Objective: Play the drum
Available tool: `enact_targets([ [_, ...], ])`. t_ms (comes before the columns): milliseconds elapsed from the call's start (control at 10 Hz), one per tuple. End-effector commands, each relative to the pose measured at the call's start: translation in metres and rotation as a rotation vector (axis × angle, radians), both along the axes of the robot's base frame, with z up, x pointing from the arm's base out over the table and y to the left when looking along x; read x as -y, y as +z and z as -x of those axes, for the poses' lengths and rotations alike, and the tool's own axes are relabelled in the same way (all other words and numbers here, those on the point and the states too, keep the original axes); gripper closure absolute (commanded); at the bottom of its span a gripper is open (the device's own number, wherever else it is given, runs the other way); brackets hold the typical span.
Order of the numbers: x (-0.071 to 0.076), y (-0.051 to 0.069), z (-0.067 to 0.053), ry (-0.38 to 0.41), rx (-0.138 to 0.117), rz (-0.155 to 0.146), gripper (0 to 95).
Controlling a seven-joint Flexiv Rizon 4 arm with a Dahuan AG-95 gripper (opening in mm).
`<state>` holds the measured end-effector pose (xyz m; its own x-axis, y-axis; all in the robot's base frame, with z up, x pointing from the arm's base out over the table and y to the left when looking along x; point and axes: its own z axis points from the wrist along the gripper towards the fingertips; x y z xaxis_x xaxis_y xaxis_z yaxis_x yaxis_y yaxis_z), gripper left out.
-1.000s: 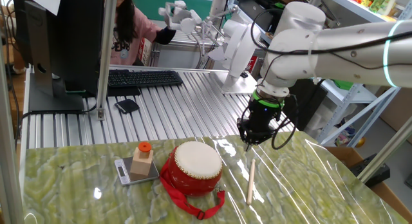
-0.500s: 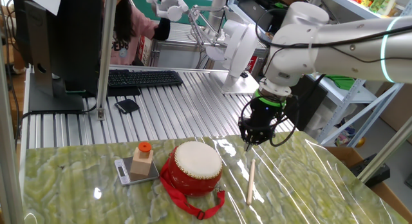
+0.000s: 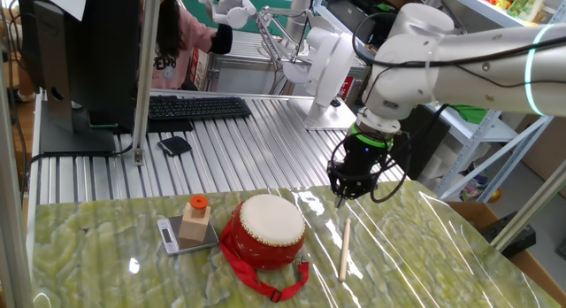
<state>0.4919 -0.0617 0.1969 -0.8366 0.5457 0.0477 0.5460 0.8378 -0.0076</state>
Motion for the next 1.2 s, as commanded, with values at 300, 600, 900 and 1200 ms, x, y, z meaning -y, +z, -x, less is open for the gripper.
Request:
enact_targets([
  [300, 0.0, 0.0, -0.002, -0.026, -0.004, 0.0, 95.0],
  [600, 0.004, -0.001, -0.004, -0.102, -0.003, 0.005, 95.0],
  [900, 0.021, 0.003, -0.007, -0.075, -0.004, 0.032, 95.0],
  [1200, 0.034, 0.003, -0.01, -0.068, -0.013, 0.039, 95.0],
])
